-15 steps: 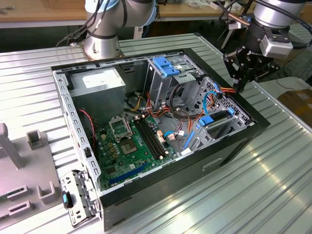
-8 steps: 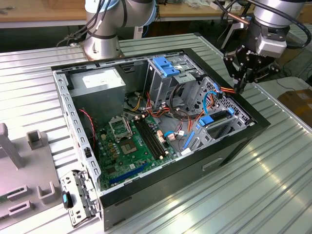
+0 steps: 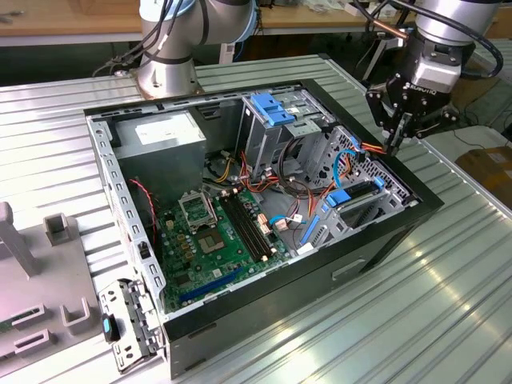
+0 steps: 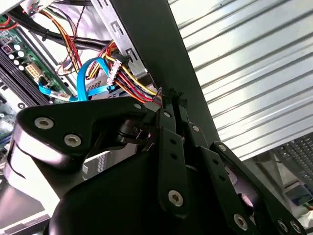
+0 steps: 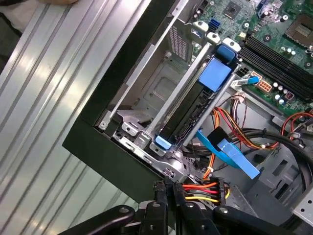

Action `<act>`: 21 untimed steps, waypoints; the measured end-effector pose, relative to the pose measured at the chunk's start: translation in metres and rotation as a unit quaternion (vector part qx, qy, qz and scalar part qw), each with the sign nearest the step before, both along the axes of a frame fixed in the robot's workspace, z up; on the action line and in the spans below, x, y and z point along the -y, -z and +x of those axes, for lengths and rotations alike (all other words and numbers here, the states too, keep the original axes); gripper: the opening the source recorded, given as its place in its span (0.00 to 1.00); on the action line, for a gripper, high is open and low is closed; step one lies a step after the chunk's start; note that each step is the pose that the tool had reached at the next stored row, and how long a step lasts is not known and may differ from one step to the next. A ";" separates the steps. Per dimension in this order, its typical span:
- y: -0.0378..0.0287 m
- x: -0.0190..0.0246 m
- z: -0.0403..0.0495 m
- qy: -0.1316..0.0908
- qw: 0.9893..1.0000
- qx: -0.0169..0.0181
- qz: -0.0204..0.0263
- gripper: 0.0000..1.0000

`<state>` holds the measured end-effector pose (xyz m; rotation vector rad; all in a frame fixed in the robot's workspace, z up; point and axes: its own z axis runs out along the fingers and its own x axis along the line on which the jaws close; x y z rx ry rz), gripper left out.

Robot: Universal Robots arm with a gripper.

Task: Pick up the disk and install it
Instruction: 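Insert the first disk wire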

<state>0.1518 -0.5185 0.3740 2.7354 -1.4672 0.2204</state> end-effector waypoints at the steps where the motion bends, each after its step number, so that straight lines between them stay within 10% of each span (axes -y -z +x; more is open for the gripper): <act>1: 0.0001 0.0000 -0.0001 0.015 1.000 0.000 0.000 0.16; 14: 0.0009 0.0000 -0.0007 0.124 0.992 0.000 0.000 0.16; 21: 0.0013 0.0000 -0.0010 0.189 0.982 0.000 0.000 0.16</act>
